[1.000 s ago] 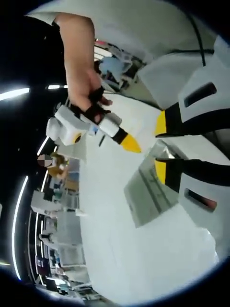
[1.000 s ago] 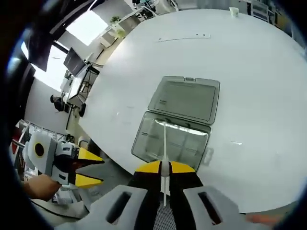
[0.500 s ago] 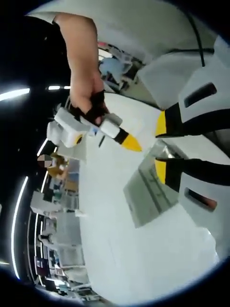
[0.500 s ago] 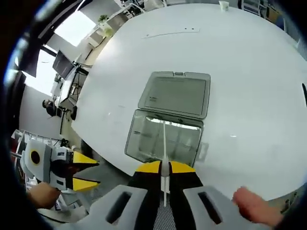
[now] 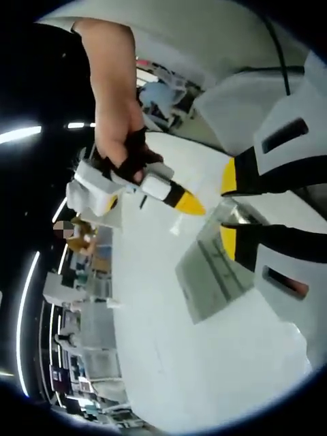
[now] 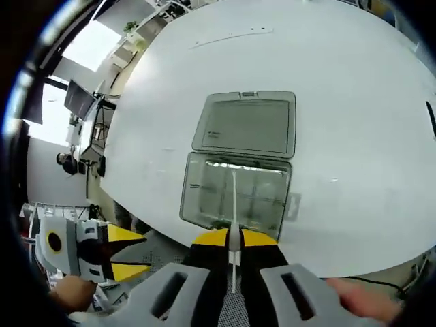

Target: Insert the divider into the dual guide fixture by aligning both edges with the guide slots and pushing it downward to the bottom, including one-sided entry, uneven engagement, binding, and posture correction.

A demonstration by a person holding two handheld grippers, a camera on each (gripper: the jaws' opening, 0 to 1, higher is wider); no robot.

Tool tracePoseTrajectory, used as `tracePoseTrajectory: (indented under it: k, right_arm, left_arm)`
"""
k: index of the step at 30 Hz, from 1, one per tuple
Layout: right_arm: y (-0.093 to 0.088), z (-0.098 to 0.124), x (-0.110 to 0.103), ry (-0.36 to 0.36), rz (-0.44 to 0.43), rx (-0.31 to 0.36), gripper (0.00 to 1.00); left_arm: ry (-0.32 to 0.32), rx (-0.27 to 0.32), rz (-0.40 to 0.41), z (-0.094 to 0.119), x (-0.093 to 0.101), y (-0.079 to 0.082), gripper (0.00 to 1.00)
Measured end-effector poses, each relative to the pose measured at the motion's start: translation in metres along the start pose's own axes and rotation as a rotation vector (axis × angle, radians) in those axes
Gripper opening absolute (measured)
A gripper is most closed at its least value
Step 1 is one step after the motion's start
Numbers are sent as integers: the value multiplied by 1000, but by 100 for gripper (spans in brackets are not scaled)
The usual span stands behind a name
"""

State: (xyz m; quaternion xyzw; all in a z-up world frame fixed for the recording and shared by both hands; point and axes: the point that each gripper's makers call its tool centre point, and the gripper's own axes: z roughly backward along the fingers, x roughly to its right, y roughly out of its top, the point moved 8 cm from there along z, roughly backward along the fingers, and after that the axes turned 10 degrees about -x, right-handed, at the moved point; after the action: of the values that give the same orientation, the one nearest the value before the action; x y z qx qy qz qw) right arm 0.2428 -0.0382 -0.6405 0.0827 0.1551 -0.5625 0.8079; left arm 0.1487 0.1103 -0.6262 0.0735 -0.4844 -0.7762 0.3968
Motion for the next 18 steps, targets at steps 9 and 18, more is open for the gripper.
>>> tracePoseTrajectory:
  k: [9, 18]
  right_arm:
    - [6, -3, -5, -14, -18, -27, 0]
    - [7, -7, -3, -17, -39, -47, 0]
  left_arm:
    - [23, -12, -2, 2, -1, -3, 12]
    - [34, -13, 2, 3, -3, -6, 11]
